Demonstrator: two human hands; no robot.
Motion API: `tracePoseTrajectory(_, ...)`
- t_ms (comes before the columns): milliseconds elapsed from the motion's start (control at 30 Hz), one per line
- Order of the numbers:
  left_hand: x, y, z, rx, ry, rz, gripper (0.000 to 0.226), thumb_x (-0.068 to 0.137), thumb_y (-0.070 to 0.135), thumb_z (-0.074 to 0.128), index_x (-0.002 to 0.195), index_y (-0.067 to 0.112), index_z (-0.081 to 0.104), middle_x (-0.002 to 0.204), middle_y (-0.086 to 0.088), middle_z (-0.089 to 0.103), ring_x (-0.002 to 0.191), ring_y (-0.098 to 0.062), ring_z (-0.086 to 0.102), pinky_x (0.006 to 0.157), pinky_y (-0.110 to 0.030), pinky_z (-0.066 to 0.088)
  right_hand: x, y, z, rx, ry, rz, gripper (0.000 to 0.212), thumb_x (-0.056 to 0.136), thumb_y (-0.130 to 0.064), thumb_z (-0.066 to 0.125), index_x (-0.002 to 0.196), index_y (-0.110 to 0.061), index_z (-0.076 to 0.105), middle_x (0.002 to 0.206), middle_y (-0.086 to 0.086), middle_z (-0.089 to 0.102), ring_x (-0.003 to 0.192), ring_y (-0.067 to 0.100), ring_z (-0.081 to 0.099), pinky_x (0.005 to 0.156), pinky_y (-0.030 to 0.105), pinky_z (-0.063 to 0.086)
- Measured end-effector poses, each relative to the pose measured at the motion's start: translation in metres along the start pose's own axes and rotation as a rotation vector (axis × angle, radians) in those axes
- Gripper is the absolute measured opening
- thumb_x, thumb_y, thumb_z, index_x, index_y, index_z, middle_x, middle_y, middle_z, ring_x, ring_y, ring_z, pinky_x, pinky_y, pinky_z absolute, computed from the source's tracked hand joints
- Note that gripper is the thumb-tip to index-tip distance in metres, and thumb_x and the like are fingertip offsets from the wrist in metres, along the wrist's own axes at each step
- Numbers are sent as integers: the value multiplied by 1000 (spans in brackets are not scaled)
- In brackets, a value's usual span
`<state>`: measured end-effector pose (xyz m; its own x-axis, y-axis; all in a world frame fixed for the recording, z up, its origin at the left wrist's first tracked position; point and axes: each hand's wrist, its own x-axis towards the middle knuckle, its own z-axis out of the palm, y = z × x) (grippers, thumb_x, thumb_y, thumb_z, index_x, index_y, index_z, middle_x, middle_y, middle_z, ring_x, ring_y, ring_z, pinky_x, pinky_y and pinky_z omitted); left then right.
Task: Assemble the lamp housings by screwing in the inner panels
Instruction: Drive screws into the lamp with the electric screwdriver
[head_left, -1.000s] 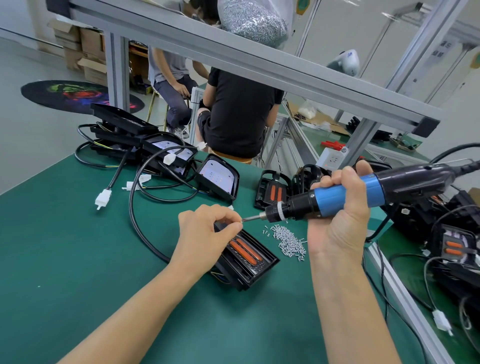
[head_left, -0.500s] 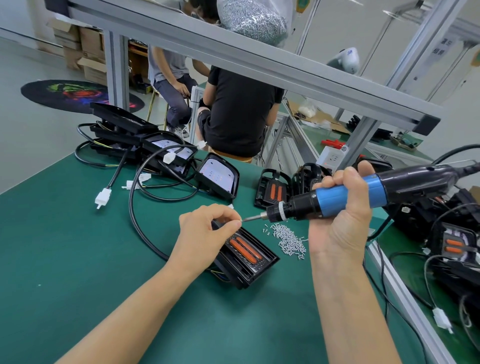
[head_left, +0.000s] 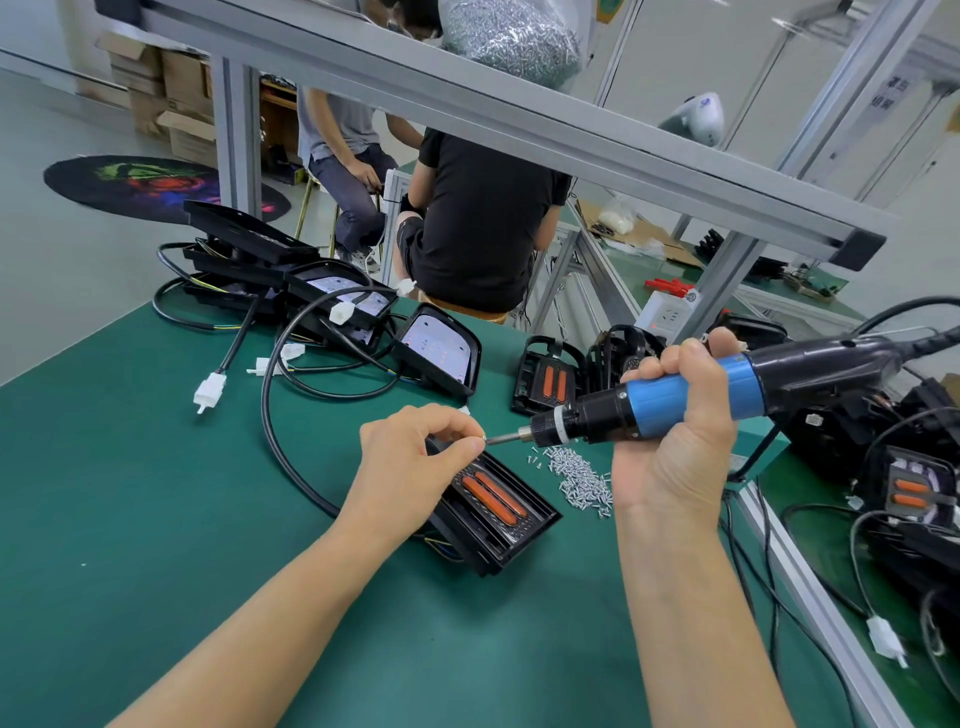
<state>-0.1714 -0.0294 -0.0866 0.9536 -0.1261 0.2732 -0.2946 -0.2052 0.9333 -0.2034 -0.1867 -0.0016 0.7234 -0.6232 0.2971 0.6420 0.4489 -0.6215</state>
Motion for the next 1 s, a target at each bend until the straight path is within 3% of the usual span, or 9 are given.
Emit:
tracePoseTrajectory(433, -1, -2, 0, -24, 12, -34, 18, 79, 28, 72, 75, 45, 69, 80, 17, 67, 95, -22, 51, 78, -30, 35, 0, -2, 2, 28, -4, -6, 26, 88, 1, 55, 97, -23, 56, 69, -6, 52, 55, 7, 52, 61, 21, 49)
tracePoseTrajectory(567, -1, -3, -1, -31, 2, -27, 17, 79, 27, 73, 75, 43, 70, 80, 17, 68, 94, -19, 55, 84, -34, 42, -1, -2, 1, 28, -7, -2, 26, 89, 1, 54, 97, -24, 56, 66, -7, 52, 56, 7, 52, 61, 20, 49)
tracePoseTrajectory(767, -1, -4, -2, -73, 0, -25, 17, 80, 22, 73, 74, 38, 72, 78, 15, 68, 66, 1, 52, 67, -13, 37, -3, 1, -1, 40, 30, 10, 25, 90, -1, 55, 99, -24, 55, 69, -6, 51, 59, 8, 51, 63, 20, 48)
tracePoseTrajectory(867, -2, -4, -2, -30, 1, 31, 20, 80, 17, 73, 70, 34, 71, 79, 18, 65, 68, 4, 52, 64, -6, 35, -4, 4, -2, 31, 47, 5, 27, 90, 1, 54, 99, -24, 55, 66, -7, 53, 58, 7, 52, 61, 20, 49)
tracePoseTrajectory(1000, 0, -2, -3, 63, -7, 174, 15, 80, 7, 72, 74, 20, 72, 81, 16, 62, 76, -5, 53, 70, -8, 35, -3, 6, -3, 34, 60, 0, 27, 90, 1, 54, 99, -24, 55, 66, -7, 53, 57, 7, 52, 61, 20, 48)
